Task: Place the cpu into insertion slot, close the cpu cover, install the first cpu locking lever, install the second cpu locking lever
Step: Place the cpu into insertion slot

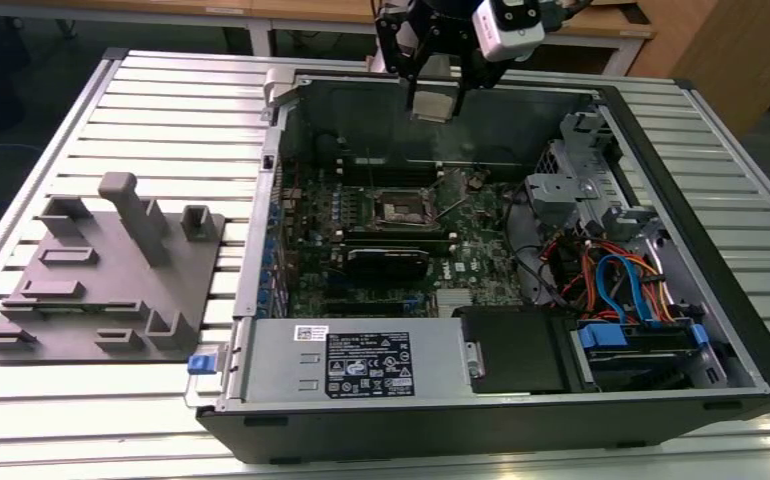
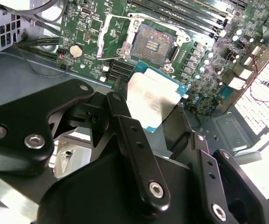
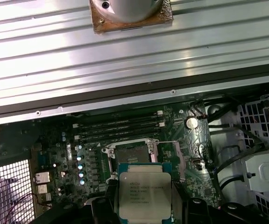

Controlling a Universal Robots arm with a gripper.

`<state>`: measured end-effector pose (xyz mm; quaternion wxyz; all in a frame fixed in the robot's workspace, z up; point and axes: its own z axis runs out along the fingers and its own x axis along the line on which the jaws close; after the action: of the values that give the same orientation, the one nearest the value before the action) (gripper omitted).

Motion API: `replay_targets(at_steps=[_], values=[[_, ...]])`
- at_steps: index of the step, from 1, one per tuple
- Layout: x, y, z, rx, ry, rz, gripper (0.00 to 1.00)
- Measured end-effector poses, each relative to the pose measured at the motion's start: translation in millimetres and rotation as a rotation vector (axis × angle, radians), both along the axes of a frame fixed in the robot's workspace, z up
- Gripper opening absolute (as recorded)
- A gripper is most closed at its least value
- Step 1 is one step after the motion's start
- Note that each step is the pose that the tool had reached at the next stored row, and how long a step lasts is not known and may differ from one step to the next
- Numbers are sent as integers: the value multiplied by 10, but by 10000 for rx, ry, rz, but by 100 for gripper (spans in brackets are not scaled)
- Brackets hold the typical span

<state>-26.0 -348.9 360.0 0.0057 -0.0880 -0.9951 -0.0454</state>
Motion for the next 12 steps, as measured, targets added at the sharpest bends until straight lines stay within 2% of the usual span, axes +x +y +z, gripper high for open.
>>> replay_targets(at_steps=[12], values=[[0,0,0,0,0,-59,54]])
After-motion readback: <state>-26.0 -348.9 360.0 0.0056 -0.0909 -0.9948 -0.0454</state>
